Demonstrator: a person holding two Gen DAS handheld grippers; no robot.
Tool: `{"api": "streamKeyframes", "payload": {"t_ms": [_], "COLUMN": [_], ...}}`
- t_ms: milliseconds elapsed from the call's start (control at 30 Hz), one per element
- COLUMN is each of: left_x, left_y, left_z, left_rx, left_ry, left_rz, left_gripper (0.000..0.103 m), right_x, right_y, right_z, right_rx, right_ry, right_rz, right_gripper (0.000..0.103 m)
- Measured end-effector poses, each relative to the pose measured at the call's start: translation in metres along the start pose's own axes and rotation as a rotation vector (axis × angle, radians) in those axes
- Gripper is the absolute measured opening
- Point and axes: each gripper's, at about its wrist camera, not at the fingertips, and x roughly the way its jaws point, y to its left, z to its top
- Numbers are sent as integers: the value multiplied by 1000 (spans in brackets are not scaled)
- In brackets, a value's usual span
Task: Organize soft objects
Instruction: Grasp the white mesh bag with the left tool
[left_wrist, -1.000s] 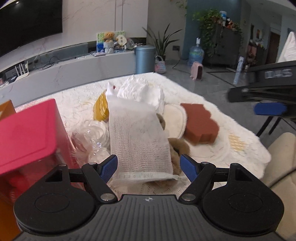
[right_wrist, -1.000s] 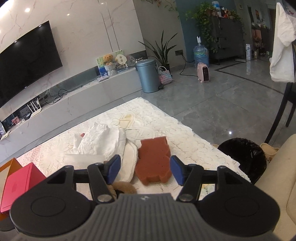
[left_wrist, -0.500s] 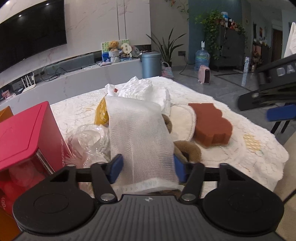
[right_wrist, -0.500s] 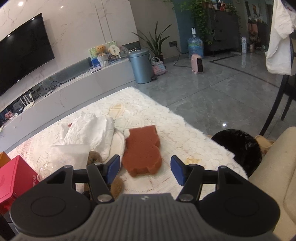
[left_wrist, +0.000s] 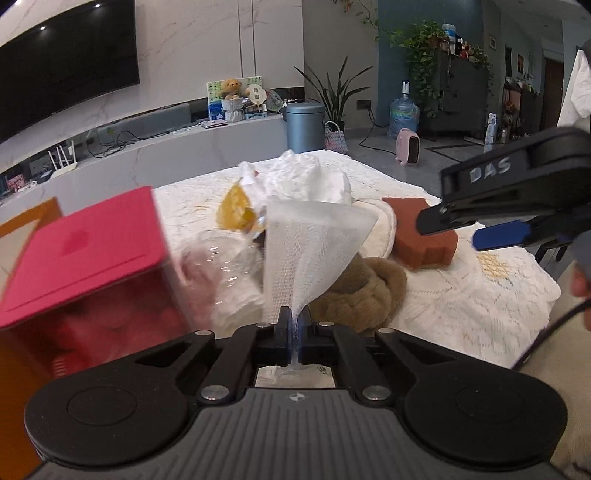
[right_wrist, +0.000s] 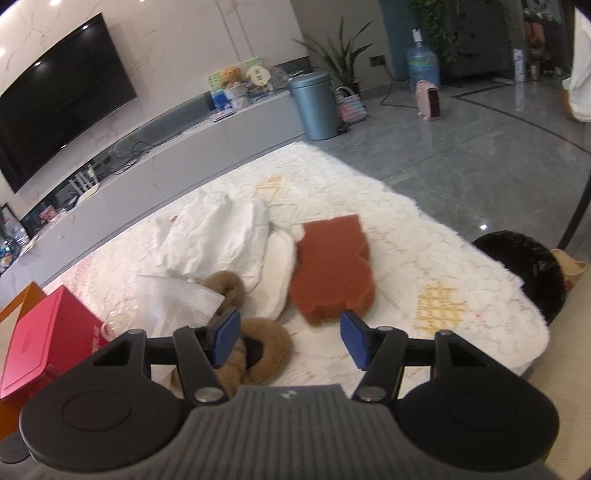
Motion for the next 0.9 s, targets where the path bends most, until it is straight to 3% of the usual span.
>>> {"api": "streamKeyframes", "payload": {"t_ms": [300,500,600,667,700,733,900], "left_x": [-24,-12,-8,-6,-4,-2,11], "left_y": [20,21,17,14,12,11,0], "left_z": [-26,-41,-43,-45,-49,-52,-62], "left_rx": [22,44,84,129,157,184,268], "left_ry": [73,117,98,64,44,23,-33], "left_rz": [28,40,49,46,45,50,98], "left_gripper": [3,7,23,68,78,84,87], "right_x": [30,31,30,30,30,31,43], "right_y": [33,54,58,55,52,48,35], "right_z": [-17,-25,-26,-25,-24,-23,-22], "right_rx": [-174,-245,-282,-270,-255,-238,-186], "right_ry": [127,116,111,111,118,124,153], "right_rz": [-49,4,9,-17,-21,-22,-27], "right_gripper": [61,69,69,69,69,69,71]}}
